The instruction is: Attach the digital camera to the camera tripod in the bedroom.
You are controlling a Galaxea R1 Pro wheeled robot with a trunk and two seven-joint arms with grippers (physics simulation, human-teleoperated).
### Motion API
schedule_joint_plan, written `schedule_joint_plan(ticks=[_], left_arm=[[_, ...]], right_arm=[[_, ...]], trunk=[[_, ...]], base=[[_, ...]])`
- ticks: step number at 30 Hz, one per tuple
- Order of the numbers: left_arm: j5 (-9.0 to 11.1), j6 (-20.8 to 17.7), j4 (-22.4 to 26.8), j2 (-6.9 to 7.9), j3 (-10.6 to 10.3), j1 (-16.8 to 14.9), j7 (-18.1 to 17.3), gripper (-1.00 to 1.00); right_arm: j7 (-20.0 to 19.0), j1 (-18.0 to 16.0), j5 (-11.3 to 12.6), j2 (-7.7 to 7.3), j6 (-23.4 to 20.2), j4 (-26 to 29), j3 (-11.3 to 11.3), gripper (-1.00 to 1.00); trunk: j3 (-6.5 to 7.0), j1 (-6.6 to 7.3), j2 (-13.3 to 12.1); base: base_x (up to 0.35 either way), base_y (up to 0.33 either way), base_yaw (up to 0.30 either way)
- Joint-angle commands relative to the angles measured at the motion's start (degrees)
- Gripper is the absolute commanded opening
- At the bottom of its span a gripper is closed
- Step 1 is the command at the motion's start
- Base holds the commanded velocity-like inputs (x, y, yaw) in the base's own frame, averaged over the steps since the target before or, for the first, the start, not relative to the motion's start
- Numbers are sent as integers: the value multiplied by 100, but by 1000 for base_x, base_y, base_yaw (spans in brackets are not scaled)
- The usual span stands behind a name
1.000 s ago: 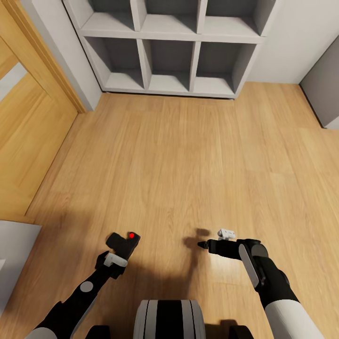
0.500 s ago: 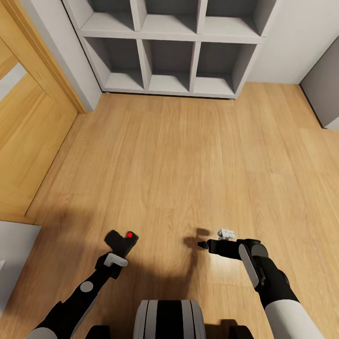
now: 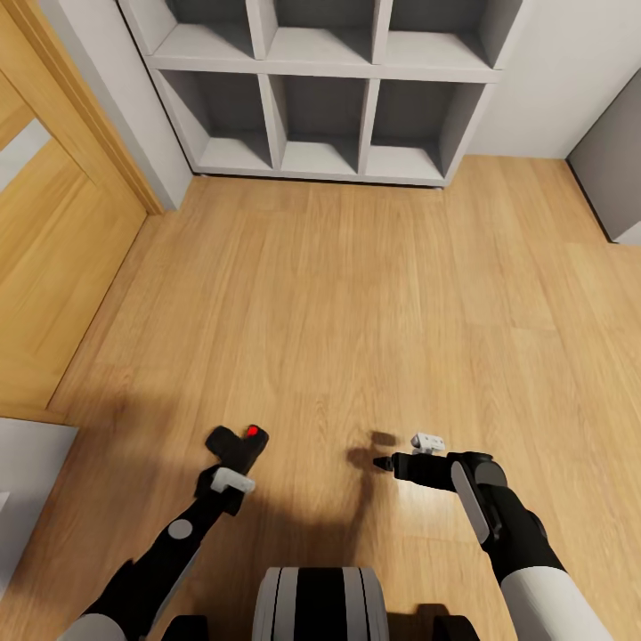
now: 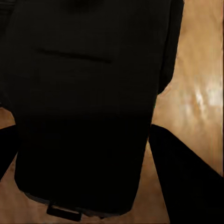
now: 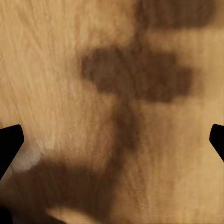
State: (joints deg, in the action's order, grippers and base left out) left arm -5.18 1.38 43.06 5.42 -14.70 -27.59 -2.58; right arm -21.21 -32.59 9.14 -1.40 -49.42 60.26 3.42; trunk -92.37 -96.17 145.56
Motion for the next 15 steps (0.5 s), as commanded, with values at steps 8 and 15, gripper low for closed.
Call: schedule_joint_plan(ticks=[8,15], left_arm=[[1364,-3476,3154,-1321,-50,13,3663,-100],[2827,-3462,3188,-1342,-809,9,3759,-100]], right_arm=[[-57,-2,79,-38,-56,30,24,100],[-63,-2,110,-74,-91,73,24,100]], trunk=[[-3,1,1],[-3,1,1]], base=[[0,0,0],[0,0,0]])
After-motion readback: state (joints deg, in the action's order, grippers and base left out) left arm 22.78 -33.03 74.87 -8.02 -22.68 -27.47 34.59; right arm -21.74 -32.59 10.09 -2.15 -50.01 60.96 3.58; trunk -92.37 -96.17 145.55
